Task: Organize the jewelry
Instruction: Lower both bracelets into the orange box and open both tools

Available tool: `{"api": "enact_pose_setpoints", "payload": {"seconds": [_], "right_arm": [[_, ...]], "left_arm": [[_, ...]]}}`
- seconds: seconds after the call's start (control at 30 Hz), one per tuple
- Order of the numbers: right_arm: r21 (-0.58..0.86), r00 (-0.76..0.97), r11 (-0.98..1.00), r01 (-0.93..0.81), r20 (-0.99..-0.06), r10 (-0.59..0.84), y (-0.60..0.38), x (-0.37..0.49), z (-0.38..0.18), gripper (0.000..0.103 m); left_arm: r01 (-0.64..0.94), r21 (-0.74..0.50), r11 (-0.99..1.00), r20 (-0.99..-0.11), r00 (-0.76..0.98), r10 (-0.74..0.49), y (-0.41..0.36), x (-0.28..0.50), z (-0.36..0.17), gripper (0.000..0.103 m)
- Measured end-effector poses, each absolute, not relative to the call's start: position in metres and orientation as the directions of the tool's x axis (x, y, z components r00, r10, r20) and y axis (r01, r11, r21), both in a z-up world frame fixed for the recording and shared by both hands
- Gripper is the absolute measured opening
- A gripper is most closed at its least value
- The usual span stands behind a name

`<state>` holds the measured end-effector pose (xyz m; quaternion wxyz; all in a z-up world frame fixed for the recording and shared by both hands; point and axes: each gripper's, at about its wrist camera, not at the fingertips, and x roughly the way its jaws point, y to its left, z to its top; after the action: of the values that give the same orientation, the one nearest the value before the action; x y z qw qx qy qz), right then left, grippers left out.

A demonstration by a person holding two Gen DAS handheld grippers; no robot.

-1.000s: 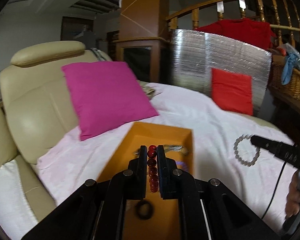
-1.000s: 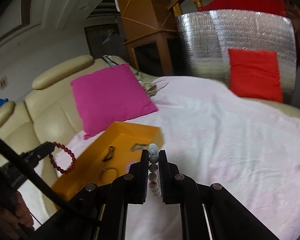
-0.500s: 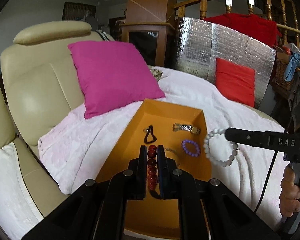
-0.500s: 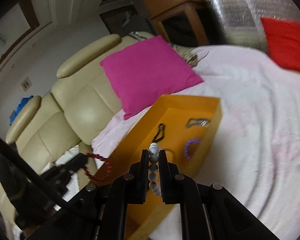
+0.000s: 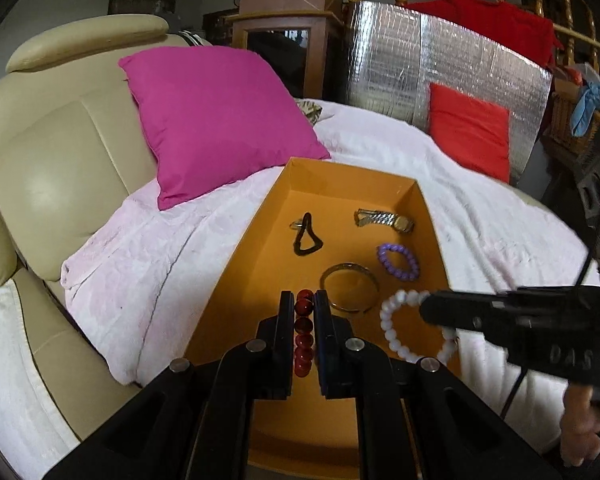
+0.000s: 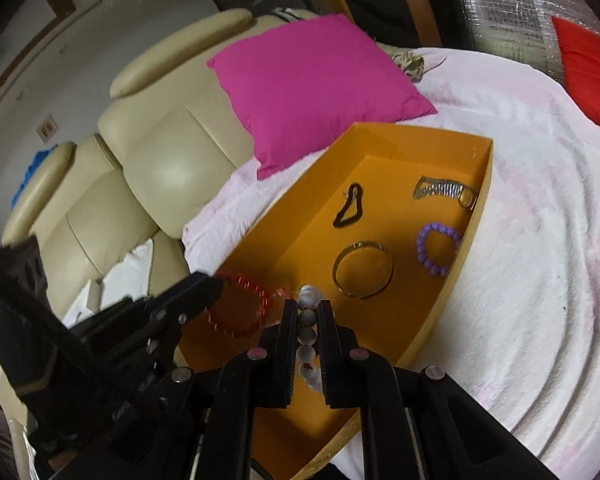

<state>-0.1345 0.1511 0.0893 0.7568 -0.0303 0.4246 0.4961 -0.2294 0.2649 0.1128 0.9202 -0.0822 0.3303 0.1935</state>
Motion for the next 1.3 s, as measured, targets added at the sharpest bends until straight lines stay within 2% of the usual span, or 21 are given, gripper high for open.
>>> {"api": "enact_pose_setpoints", "payload": {"seconds": [0.47,1.3], "right_arm": [[0.32,0.173,0.541,-0.778,-0.718,0.674,0.16,-0.128,0.07,0.011],[0.314,0.193,0.564,-0.764,-0.723,0.664,0.157,-0.112,0.06,0.012]], "left_arm": [[-0.409,0.062,0.911,-0.674,0.655,0.34,0.272,-0.195,0.094,0.01],[-0.414,0.131,0.901,-0.711,0.594,0.376,0.264,-0.174,0.069,0.01]]}}
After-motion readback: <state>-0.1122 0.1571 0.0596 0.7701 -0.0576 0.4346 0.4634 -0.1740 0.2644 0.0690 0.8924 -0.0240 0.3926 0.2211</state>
